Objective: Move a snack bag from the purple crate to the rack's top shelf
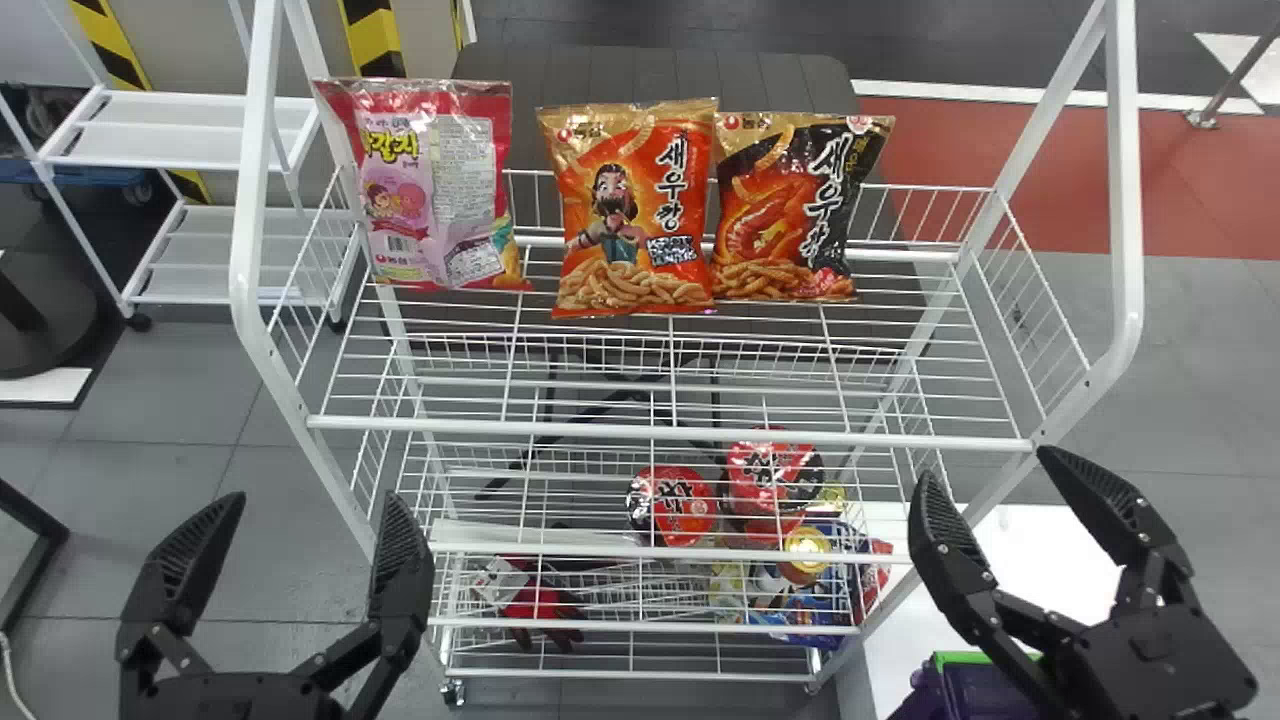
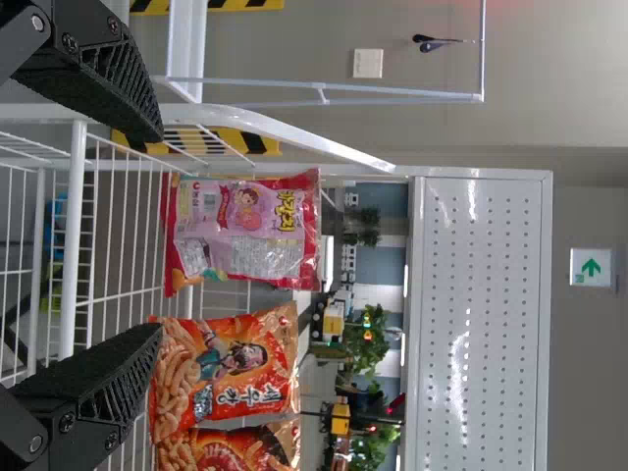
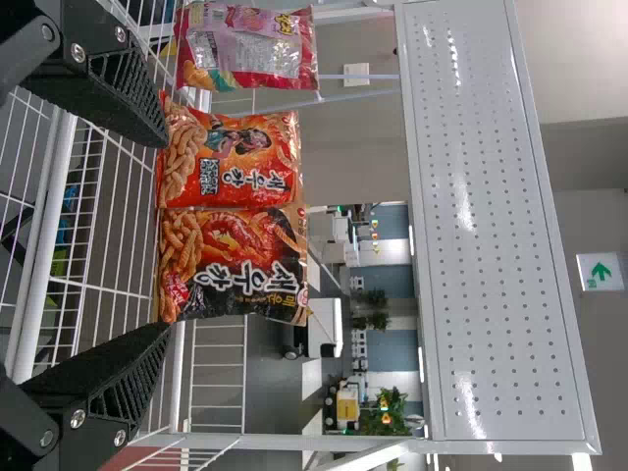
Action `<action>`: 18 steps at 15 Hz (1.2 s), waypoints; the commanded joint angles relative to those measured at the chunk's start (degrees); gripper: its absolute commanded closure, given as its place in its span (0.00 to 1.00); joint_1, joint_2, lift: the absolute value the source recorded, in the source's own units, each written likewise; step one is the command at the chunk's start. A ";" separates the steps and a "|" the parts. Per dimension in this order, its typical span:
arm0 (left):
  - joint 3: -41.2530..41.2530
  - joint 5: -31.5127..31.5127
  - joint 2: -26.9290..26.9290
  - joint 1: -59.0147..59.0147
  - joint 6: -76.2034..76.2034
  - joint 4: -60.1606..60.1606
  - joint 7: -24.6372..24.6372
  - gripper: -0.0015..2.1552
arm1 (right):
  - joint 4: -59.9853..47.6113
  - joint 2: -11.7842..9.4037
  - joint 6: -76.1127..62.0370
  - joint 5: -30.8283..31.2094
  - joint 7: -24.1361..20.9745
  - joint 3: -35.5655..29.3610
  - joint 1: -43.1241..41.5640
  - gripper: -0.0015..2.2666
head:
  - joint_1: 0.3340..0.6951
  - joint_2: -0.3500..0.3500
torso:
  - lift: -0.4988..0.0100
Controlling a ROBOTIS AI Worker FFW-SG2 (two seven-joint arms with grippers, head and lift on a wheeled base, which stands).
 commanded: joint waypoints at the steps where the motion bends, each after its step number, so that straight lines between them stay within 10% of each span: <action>1: -0.33 -0.38 -0.02 -0.01 0.14 0.00 0.36 0.07 | 0.09 0.00 0.00 -0.05 0.17 0.06 0.02 0.08 | 1.00 0.42 | 0.98; 18: -0.42 -0.38 -0.02 -0.36 -0.04 0.53 0.36 0.07 | 0.00 0.35 0.35 -1.81 6.32 -1.96 -0.51 0.08 | 1.00 0.42 | 0.98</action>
